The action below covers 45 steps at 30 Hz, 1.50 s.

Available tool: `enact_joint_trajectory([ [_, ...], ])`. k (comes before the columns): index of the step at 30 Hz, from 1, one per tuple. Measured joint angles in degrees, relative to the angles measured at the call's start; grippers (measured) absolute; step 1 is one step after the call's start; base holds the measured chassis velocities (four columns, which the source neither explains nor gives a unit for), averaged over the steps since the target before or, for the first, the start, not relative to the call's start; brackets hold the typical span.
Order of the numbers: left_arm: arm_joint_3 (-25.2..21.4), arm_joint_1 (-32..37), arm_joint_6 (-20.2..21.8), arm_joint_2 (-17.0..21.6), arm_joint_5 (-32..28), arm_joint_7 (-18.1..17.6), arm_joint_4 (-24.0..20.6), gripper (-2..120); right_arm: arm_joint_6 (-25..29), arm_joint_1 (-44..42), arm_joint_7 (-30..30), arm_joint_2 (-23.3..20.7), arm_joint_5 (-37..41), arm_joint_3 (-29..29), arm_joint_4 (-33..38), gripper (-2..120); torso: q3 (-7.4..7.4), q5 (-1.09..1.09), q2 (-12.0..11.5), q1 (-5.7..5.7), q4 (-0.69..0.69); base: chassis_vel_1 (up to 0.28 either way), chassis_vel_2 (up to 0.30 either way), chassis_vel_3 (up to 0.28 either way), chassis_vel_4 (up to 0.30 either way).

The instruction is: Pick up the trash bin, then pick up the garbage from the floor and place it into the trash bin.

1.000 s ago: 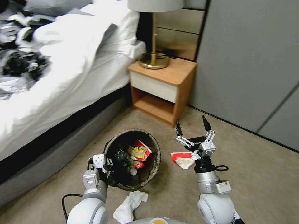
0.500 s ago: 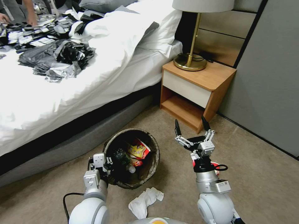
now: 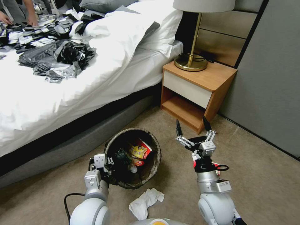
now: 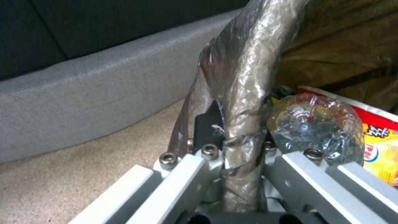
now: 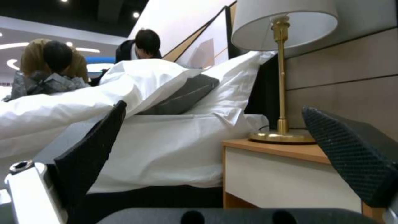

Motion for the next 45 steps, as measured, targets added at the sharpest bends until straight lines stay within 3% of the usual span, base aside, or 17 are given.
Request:
enact_joint_trajectory([
  [30,0.03,-0.08,0.42,0.27,-0.12,0.01,-0.42,0,-0.1,0.31,-0.11,-0.73,0.06,0.48,0.9,100,0.0,0.0,0.0,0.0,0.0,0.0,0.0,0.0,0.0],
  [45,0.05,-0.14,0.95,0.35,-0.32,0.04,-0.65,0,-3.85,4.1,2.67,-1.18,-0.2,5.7,-1.81,100,0.0,0.0,0.0,0.0,0.01,0.0,0.0,0.0,0.0],
])
